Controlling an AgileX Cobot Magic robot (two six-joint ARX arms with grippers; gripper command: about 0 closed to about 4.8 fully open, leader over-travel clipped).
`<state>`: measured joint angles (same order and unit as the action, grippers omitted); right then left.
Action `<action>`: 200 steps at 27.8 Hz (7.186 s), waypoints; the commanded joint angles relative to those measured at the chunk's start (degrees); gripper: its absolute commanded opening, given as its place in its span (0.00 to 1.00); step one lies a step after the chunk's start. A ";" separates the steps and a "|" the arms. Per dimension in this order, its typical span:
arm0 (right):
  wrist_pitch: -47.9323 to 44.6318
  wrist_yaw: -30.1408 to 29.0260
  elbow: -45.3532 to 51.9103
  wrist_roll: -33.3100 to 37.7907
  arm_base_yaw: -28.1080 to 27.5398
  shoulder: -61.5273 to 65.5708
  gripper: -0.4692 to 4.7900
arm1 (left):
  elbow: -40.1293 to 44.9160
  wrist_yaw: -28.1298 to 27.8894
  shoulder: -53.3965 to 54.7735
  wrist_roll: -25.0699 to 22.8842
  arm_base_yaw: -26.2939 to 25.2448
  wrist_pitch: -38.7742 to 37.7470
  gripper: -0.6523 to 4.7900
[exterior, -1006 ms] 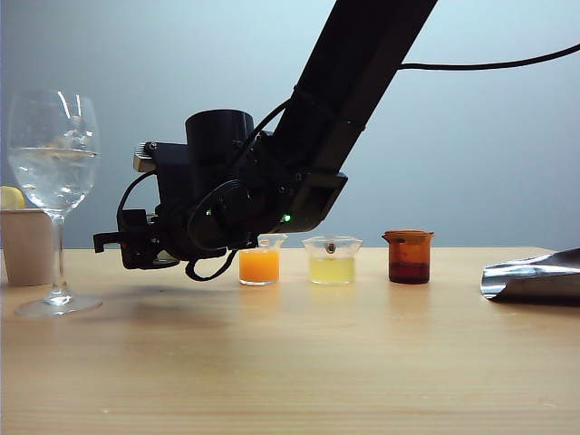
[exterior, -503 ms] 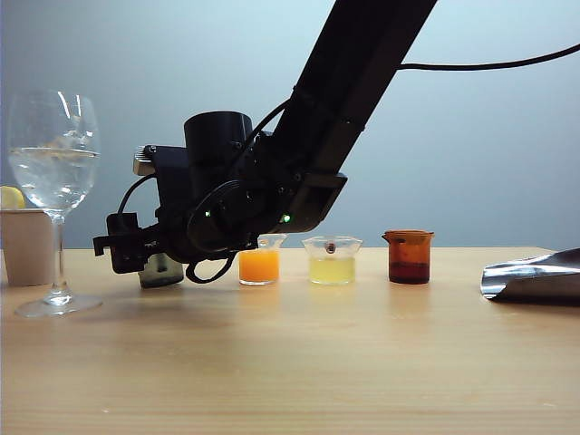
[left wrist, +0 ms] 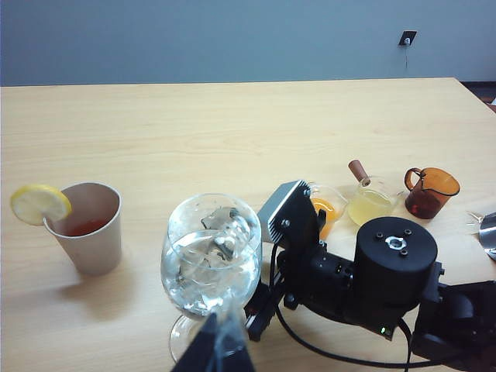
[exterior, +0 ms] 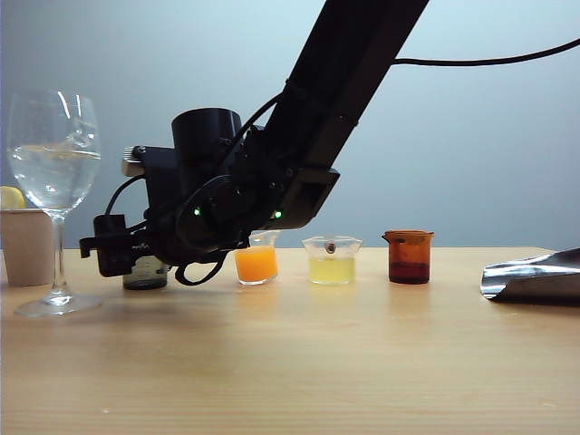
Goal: Pick up the first measuring cup from the left, pour the coconut rum inside into the goblet, and finally put the measuring cup back in its original place.
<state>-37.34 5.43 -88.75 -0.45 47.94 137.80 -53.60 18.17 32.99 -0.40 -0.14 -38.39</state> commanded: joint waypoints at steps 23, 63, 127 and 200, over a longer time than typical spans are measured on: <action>3.15 0.48 0.09 0.39 0.37 -2.43 0.79 | -0.26 0.04 -0.09 -0.02 0.04 0.79 0.11; 45.92 0.42 0.09 0.42 0.20 -19.52 0.09 | -0.26 0.02 -0.11 -0.04 0.02 0.76 0.11; 39.69 7.15 63.65 -10.27 -5.64 -103.95 0.09 | 27.96 -9.57 -31.65 5.38 0.00 9.03 0.11; 38.45 11.19 68.02 -9.49 -10.40 -106.12 0.09 | 53.09 -18.51 -32.89 3.41 3.28 43.32 0.12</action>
<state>1.96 16.49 -21.02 -10.13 38.09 32.51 -0.36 -0.60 0.10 3.25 3.22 4.45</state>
